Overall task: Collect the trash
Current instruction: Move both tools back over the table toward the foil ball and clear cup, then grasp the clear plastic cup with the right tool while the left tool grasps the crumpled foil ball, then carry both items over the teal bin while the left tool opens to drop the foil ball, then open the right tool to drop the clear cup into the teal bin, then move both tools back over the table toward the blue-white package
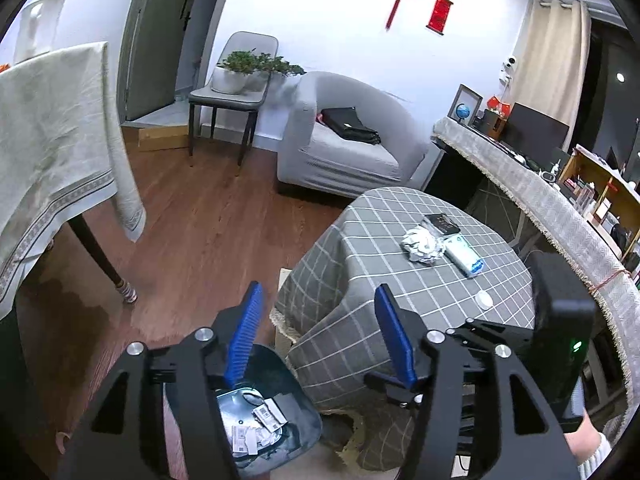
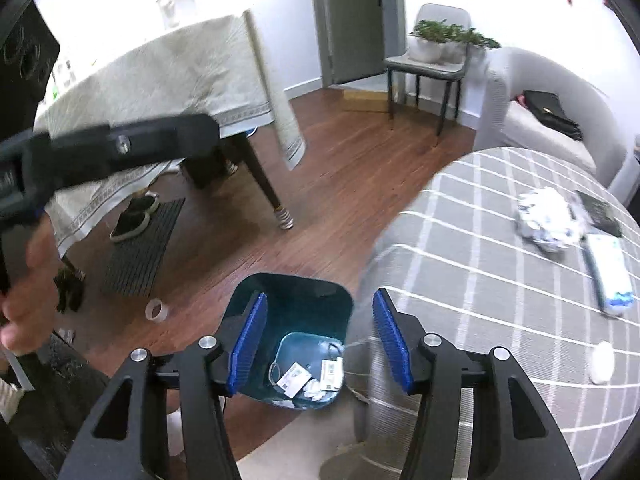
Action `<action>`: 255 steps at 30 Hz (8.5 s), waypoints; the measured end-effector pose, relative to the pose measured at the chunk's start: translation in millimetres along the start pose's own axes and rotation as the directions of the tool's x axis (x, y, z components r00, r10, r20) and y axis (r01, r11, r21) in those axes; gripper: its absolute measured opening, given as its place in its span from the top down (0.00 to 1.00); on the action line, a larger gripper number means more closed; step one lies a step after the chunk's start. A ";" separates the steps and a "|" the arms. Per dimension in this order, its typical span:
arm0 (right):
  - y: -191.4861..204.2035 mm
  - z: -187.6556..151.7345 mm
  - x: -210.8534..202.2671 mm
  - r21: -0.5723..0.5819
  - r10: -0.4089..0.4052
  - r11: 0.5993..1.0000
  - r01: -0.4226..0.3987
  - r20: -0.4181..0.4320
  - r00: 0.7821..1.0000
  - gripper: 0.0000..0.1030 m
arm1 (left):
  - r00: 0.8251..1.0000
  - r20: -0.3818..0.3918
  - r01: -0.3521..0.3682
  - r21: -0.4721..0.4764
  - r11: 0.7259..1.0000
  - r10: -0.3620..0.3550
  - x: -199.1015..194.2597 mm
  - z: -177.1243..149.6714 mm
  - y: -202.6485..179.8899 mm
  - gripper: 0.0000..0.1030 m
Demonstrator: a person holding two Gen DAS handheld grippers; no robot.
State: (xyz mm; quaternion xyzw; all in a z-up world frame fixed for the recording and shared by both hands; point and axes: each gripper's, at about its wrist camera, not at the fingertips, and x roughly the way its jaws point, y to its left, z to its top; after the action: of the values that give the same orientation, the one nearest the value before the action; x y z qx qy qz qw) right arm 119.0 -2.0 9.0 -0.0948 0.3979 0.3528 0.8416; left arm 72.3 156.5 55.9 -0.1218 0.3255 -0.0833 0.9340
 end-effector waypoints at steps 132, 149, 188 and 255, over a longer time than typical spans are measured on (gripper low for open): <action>-56.6 -16.3 -43.3 0.145 -0.086 0.987 0.071 0.097 0.992 0.70 | 0.975 -0.197 -0.096 0.057 0.994 0.105 79.5 -53.2 -17.2 0.46; 17.3 10.6 15.6 0.025 0.001 1.000 -0.003 0.049 0.999 0.70 | 0.922 -0.352 -0.179 -0.023 0.984 0.160 86.7 -91.4 68.5 0.46; 68.4 0.0 123.1 -0.031 0.027 0.999 -0.034 -0.203 0.979 0.70 | 0.847 -0.514 -0.174 -0.027 0.984 0.135 81.3 -151.1 130.5 0.42; -49.4 7.2 -22.6 0.065 -0.062 0.996 0.058 0.068 0.996 0.53 | 0.995 -0.089 -0.039 0.055 0.998 0.044 43.3 4.8 -33.4 0.47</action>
State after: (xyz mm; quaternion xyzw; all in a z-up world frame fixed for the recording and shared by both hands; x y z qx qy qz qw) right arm 146.5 -46.7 24.4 -0.0676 0.3763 0.3177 0.8677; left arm 106.3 115.2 43.4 -0.0862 0.3674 -0.0778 0.9228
